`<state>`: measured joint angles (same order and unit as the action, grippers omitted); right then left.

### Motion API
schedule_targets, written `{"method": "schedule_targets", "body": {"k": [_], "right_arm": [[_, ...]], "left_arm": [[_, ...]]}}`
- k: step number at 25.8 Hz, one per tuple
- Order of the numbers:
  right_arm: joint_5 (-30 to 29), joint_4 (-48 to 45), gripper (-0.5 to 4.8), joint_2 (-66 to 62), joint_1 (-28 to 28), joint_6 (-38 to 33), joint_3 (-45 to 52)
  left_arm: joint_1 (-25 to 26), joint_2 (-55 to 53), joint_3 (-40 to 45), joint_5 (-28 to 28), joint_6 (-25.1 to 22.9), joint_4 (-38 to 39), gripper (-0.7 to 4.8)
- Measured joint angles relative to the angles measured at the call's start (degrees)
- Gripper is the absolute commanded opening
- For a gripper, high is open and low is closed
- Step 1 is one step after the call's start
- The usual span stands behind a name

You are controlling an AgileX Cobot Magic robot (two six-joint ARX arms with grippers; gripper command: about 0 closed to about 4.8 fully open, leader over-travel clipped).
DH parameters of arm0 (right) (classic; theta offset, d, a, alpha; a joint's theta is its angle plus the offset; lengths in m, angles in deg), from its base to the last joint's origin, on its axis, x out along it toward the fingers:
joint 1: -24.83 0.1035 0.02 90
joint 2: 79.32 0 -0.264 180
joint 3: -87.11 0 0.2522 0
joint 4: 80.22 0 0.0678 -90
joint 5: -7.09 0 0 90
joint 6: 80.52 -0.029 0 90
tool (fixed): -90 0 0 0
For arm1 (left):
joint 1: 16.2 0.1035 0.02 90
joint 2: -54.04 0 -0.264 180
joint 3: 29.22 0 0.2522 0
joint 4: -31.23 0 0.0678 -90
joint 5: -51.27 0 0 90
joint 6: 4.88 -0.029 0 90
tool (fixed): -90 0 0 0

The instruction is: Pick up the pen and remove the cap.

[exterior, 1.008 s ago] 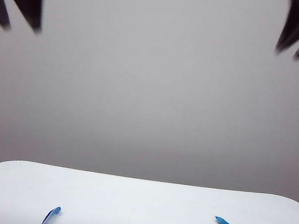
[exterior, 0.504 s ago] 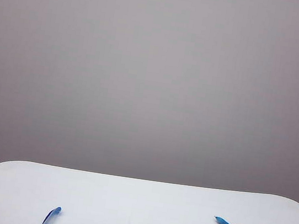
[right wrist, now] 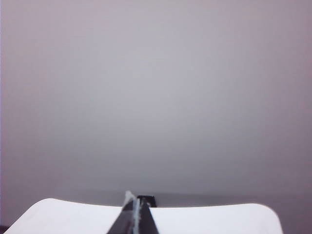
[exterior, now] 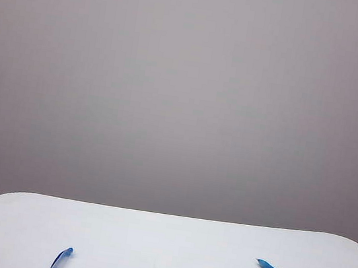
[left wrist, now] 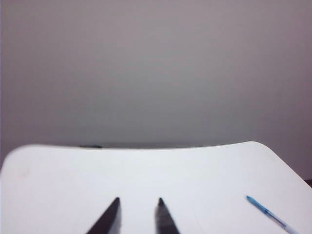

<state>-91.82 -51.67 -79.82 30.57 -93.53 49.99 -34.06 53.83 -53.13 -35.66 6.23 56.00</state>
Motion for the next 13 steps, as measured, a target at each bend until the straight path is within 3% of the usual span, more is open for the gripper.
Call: {"method": "schedule_targets", "body": {"k": [5,7,10,13], "right_arm": [[2.78,-0.28,-0.01,0.48,0.02,-0.26,3.21],[5.84,-2.80,-0.01,0.46,0.02,-1.18,6.32],[8.98,-7.37,-0.01,0.46,0.02,-1.97,10.75],[9.70,-9.73,-0.01,0.46,0.02,-1.95,14.56]], "left_arm": [[0.07,0.13,6.16,0.39,1.31,-3.98,1.03],[0.11,0.15,7.96,-0.61,1.25,-7.02,0.50],[0.17,0.17,9.75,-1.75,1.03,-10.47,0.48],[0.17,0.17,9.94,-1.81,-0.61,-9.25,0.48]]}}
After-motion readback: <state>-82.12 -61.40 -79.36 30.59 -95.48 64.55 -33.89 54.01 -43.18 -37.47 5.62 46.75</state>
